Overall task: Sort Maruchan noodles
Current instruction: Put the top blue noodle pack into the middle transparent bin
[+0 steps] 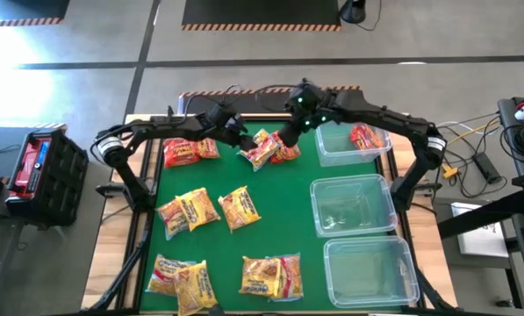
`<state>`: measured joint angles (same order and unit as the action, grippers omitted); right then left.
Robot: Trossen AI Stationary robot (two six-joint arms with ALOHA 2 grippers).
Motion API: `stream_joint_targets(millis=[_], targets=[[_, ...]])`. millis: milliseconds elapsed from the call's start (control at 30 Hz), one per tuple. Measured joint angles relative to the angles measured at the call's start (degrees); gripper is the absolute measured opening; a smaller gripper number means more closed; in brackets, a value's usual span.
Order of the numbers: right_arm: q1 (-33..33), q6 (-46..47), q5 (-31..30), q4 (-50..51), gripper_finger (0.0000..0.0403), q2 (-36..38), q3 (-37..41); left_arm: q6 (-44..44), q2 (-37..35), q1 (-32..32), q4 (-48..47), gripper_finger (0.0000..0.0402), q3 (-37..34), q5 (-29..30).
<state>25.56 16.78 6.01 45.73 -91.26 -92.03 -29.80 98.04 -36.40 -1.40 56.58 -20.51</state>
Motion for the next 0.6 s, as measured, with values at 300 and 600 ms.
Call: stream_joint_targets(millis=[300,600], targets=[[-3.0,8.4,-0.7,-14.4,0.0075,0.0,11.8,-2.8,0.0,-0.8,2.4,0.0236,-1.0,7.1],[-2.9,12.4,-1.7,-22.2,0.0073,0.0,19.6,-6.6,0.2,2.0,2.3,0.0236,-2.3,6.1]])
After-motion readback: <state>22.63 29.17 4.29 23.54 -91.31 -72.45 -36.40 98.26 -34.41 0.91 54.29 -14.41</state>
